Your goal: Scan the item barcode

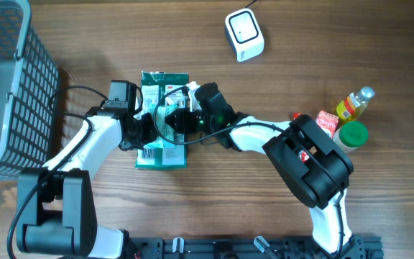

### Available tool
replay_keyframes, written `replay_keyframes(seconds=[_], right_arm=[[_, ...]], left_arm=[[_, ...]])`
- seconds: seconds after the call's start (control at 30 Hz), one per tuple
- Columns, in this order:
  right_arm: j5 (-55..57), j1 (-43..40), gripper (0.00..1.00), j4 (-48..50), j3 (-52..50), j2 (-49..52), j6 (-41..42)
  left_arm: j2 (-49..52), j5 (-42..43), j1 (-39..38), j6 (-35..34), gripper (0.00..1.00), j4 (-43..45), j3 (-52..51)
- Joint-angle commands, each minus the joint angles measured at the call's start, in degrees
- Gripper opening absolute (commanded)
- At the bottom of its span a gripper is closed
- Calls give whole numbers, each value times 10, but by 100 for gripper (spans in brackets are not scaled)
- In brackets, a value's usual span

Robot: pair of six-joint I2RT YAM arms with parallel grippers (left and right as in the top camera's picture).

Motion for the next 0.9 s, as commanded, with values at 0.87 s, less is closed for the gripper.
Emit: replay_keyframes(seconds=[0.87], right_arm=[[-25, 1, 52, 35, 0, 20, 41]], left_arm=[[-14, -89, 3, -11, 19, -19, 14]])
